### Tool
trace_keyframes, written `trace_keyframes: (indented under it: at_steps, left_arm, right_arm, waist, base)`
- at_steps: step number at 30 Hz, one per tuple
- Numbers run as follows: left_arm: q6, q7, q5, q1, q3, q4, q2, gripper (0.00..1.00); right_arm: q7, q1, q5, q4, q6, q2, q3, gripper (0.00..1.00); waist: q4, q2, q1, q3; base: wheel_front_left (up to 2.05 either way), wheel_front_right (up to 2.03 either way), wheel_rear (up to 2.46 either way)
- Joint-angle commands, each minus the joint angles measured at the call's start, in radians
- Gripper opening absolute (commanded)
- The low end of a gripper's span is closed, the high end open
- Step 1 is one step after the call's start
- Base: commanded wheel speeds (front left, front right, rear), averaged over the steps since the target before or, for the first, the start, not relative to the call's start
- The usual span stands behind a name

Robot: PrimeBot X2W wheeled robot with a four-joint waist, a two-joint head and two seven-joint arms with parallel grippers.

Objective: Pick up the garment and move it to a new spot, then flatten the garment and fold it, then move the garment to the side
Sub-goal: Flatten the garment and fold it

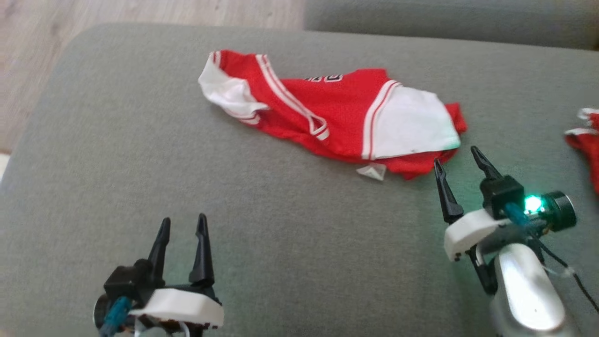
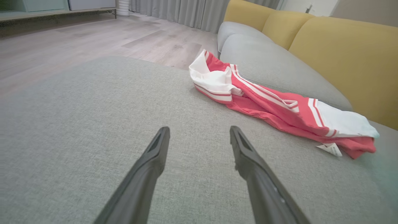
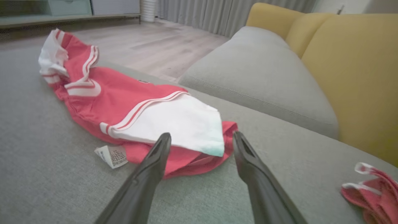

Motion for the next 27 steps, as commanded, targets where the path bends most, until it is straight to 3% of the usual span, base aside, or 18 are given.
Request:
trace_keyframes:
  at_steps: [1, 14, 15, 17, 18, 27]
  left_arm:
    - [-0.004, -0.011, 0.014, -0.046, 0.039, -0.026, 0.003, 1.0]
    - [-0.036, -0.013, 0.048, -0.067, 0.075, -0.001, -0.042, 1.0]
    - [-0.037, -0.013, 0.05, -0.066, 0.079, 0.002, -0.044, 1.0]
    - [-0.041, -0.014, 0.055, -0.062, 0.084, 0.007, -0.048, 1.0]
    - [-0.043, -0.014, 0.057, -0.061, 0.087, 0.009, -0.049, 1.0]
    - [-0.054, -0.014, 0.068, -0.049, 0.099, 0.022, -0.052, 1.0]
  right_arm:
    - [0.003, -0.051, -0.034, 0.003, -0.001, -0.004, 0.013, 1.0]
    - [-0.07, -0.256, -0.232, 0.246, -0.001, -0.005, -0.077, 1.0]
    - [-0.079, -0.264, -0.229, 0.252, -0.001, -0.005, -0.078, 0.69]
    - [-0.093, -0.278, -0.216, 0.263, -0.001, -0.005, -0.073, 0.17]
    - [-0.1, -0.284, -0.207, 0.266, -0.001, -0.005, -0.066, 0.0]
    - [-0.133, -0.247, -0.039, 0.129, -0.001, -0.005, 0.112, 0.0]
  waist:
    - [0.041, 0.0, -0.0002, 0.042]
    - [0.1, 0.0, -0.0002, 0.116]
    - [0.098, 0.0, -0.0002, 0.114]
    - [0.092, 0.0, -0.0002, 0.108]
    - [0.089, 0.0, -0.0002, 0.104]
    - [0.051, 0.0, -0.0002, 0.052]
  base:
    - [0.0, 0.0, 0.0]
    - [0.0, 0.0, 0.0]
    - [0.0, 0.0, 0.0]
    - [0.0, 0.0, 0.0]
    - [0.0, 0.0, 0.0]
    - [0.0, 0.0, 0.0]
